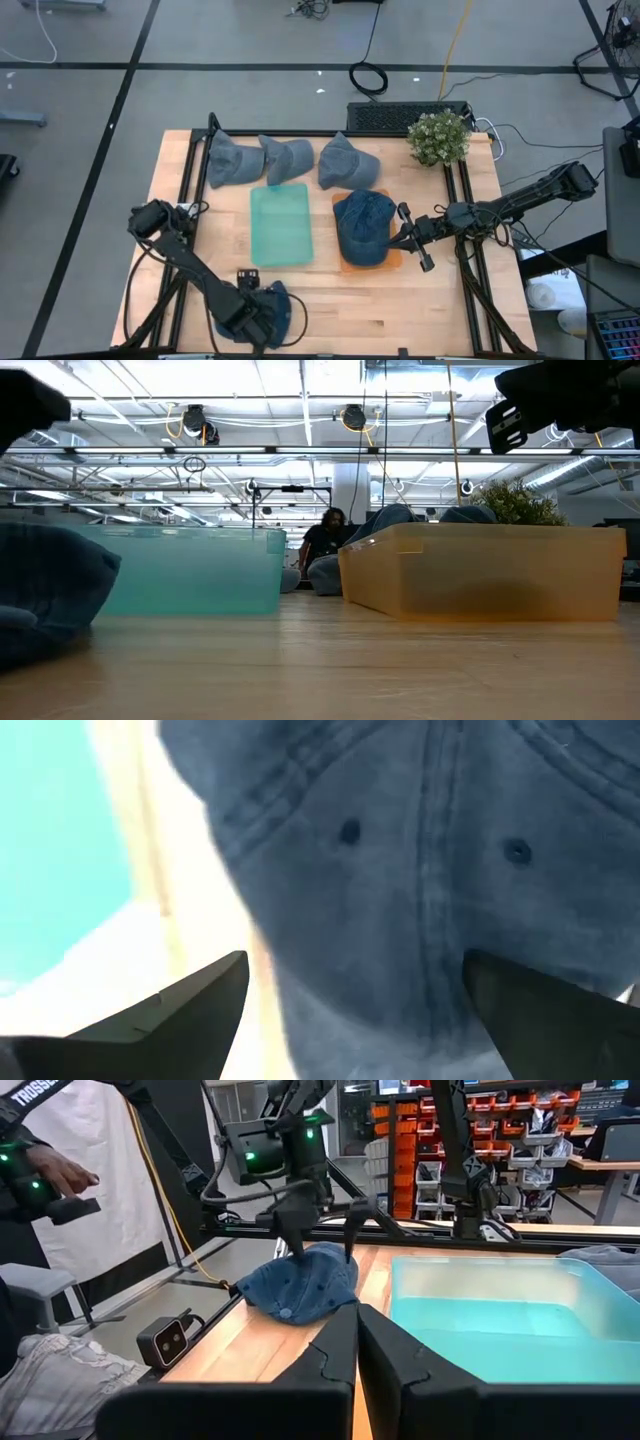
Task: Pick & Place hat
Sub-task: Put the blue cap into the orange bin
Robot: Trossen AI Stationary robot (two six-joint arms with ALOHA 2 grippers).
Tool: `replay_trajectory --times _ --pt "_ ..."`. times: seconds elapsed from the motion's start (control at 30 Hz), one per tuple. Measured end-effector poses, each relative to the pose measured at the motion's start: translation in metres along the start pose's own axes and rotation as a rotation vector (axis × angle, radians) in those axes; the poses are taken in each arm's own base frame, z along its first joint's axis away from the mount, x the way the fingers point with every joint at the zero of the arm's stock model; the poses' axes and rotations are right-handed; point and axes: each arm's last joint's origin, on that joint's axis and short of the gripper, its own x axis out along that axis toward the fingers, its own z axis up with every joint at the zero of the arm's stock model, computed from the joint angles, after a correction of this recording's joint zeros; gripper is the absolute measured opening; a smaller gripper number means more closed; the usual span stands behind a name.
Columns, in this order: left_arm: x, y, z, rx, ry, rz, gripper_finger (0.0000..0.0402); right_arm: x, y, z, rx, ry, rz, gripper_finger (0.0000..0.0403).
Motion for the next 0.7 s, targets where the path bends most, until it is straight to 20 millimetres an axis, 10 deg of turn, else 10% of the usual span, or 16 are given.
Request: replay_trajectory --times 0.33,0.7 --pt "-0.017 -0.006 0.007 0.019 -0.072 -0.034 0.0376 0.000 0.000 0.000 0.001 0.000 0.000 0.0000" --pt "0.029 -0.025 0.017 0.066 0.050 -0.065 0.0376 0.000 0.000 0.000 0.002 0.002 0.003 0.0000"
